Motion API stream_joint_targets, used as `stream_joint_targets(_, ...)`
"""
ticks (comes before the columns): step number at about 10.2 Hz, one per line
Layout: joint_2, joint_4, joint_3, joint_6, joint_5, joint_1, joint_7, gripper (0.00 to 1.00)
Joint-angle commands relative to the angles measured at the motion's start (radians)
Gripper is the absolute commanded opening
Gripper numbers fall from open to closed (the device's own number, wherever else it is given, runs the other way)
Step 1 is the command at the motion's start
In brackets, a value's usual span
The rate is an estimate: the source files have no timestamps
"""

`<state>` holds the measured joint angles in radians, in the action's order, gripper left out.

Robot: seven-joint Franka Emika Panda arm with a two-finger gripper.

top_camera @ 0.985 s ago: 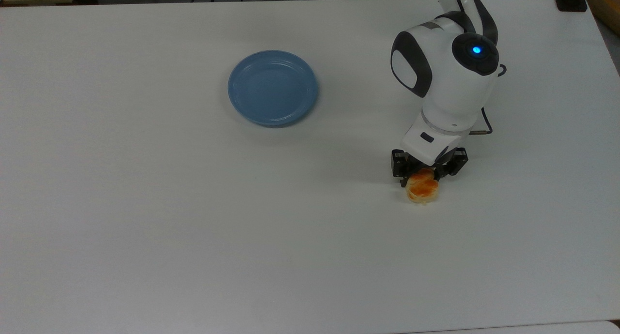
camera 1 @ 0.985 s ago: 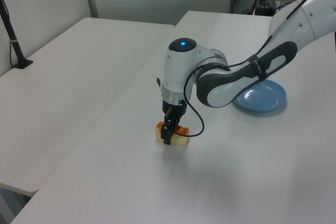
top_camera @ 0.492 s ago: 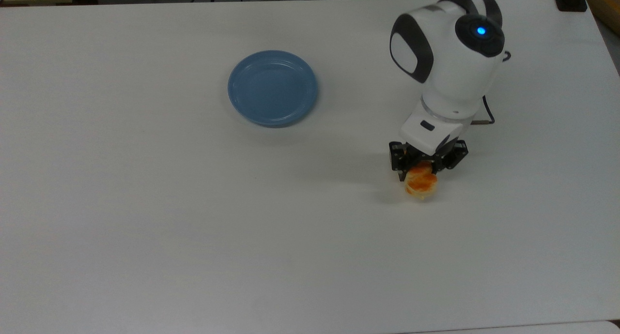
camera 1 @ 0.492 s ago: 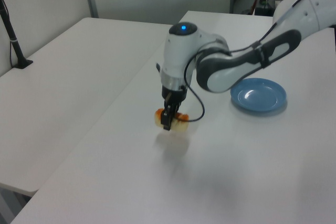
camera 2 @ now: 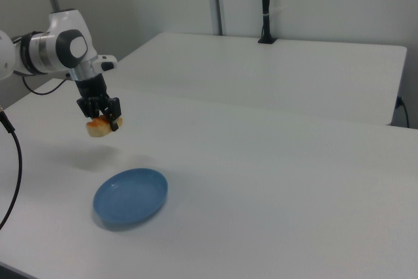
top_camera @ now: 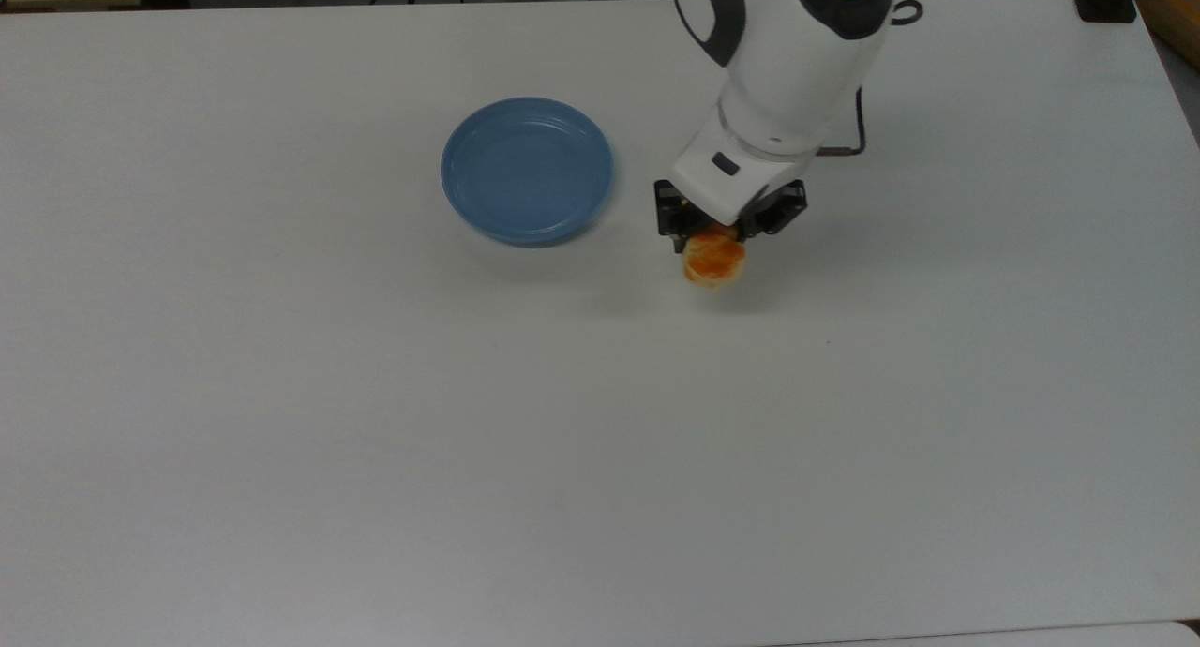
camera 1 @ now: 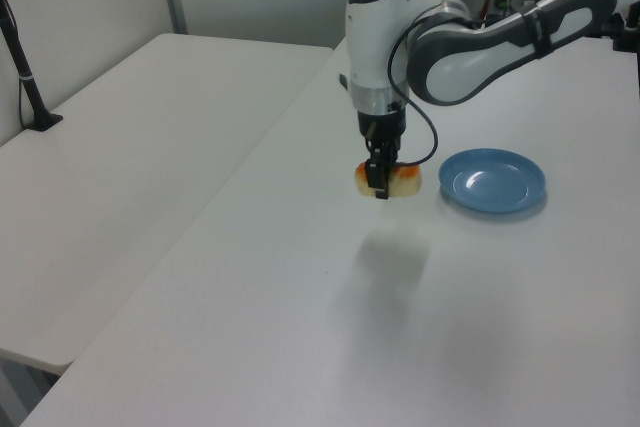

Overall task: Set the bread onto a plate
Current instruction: 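Lift the held bread roll and carry it over the blue plate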

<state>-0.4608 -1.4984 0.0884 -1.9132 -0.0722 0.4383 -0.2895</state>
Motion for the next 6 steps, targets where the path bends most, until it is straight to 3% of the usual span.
stream_joint_targets(1,0.198,-0.254,0.007,-0.003,0.009,-0.056,0.123,0.57)
stream_joint_targets(3,0.302,-0.374,0.007,-0.004,0.006,-0.120,0.177,0.57)
stream_joint_targets(6,0.315,-0.450,0.008,-0.006,-0.018,-0.190,0.236,0.57)
